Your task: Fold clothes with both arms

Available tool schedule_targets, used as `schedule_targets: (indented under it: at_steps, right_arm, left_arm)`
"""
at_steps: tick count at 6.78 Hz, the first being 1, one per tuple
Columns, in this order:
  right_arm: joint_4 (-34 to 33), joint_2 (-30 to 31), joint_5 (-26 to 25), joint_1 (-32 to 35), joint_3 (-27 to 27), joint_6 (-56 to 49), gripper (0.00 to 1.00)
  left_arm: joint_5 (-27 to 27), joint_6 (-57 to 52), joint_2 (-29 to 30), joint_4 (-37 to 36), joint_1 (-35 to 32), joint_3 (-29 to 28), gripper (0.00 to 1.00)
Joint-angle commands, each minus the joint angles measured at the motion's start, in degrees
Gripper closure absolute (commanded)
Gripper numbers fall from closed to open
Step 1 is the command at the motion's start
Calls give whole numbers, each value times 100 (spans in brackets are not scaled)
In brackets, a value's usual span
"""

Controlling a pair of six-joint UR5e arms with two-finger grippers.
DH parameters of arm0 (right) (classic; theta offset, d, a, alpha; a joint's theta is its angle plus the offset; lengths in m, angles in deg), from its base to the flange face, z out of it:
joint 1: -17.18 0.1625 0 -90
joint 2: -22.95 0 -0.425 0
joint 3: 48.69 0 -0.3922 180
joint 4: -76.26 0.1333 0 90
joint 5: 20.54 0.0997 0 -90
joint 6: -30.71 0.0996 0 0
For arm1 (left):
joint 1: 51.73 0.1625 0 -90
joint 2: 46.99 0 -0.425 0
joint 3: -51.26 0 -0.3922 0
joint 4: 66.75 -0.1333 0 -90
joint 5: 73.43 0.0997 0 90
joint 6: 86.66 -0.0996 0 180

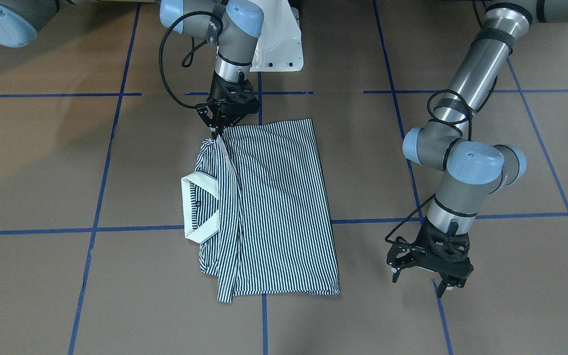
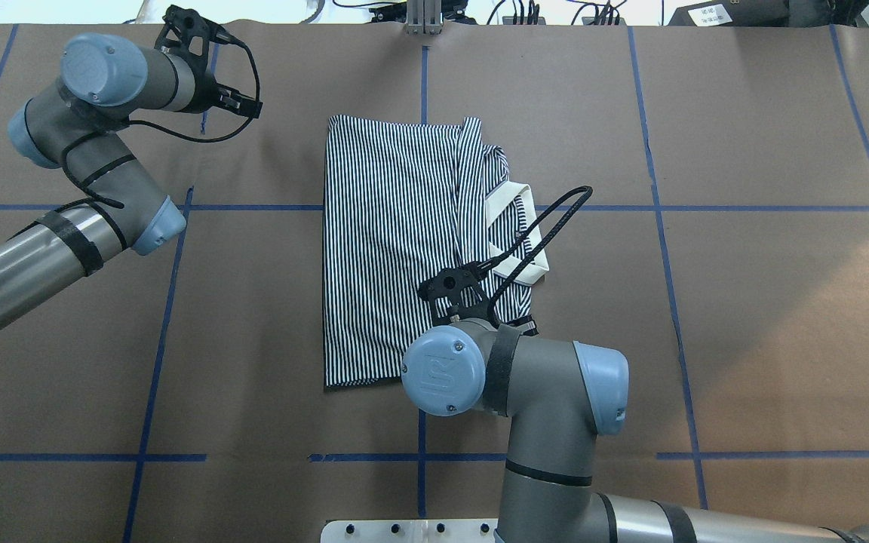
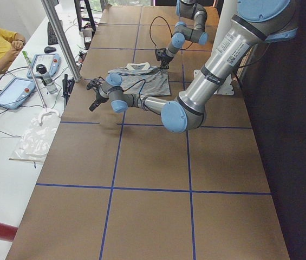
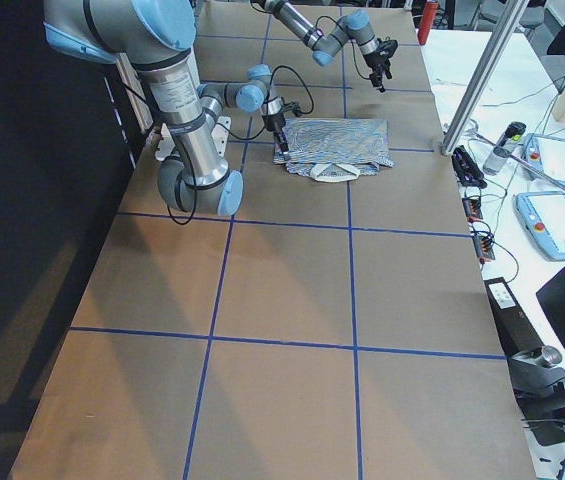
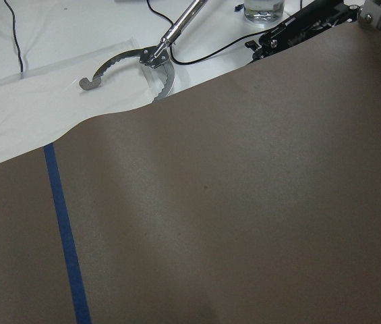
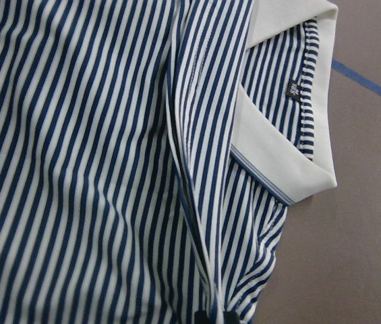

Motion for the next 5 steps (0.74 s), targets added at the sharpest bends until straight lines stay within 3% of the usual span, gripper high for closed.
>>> schedule_targets:
  at_steps: [1, 5]
  right_arm:
    - [-94, 504, -16, 32, -436, -33, 77]
    - [-15, 674, 27, 7, -771, 37, 66]
  left_arm:
    - [0, 71, -9, 3, -1, 59, 0]
    - [0, 98, -44, -6, 17, 86, 0]
